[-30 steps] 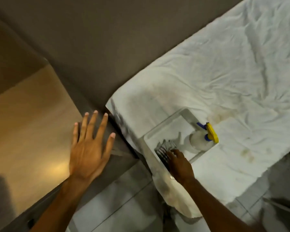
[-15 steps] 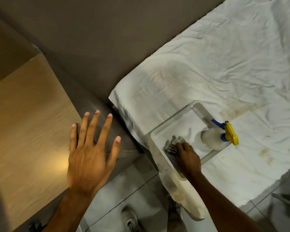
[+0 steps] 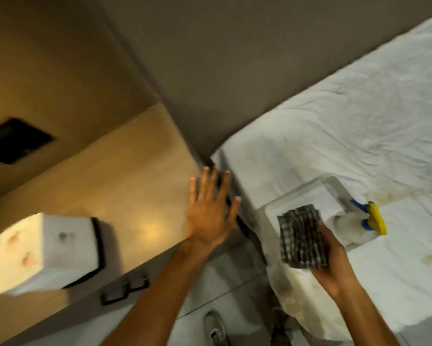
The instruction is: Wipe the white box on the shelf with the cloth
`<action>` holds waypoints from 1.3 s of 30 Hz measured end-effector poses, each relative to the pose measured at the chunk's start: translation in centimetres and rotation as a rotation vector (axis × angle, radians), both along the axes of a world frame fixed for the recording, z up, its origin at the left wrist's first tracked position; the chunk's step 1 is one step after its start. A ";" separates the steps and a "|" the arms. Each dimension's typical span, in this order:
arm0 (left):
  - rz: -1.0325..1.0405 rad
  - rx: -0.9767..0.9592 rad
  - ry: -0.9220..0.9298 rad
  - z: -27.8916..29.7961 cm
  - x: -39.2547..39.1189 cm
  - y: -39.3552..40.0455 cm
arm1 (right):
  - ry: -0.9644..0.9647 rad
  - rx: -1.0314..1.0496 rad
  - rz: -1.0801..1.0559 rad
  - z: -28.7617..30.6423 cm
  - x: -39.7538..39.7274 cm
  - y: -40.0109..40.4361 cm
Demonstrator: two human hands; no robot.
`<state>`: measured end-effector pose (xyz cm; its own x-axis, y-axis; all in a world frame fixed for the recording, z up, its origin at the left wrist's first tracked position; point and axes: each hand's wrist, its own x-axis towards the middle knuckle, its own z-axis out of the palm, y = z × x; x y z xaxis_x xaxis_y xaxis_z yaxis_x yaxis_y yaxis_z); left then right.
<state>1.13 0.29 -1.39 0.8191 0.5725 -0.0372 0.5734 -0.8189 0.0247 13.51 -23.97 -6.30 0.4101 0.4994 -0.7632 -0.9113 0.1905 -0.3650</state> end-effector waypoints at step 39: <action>0.644 -0.191 -0.550 9.3 -33.3 9.3 | -2.227 0.007 1.317 19.8 -30.2 32.3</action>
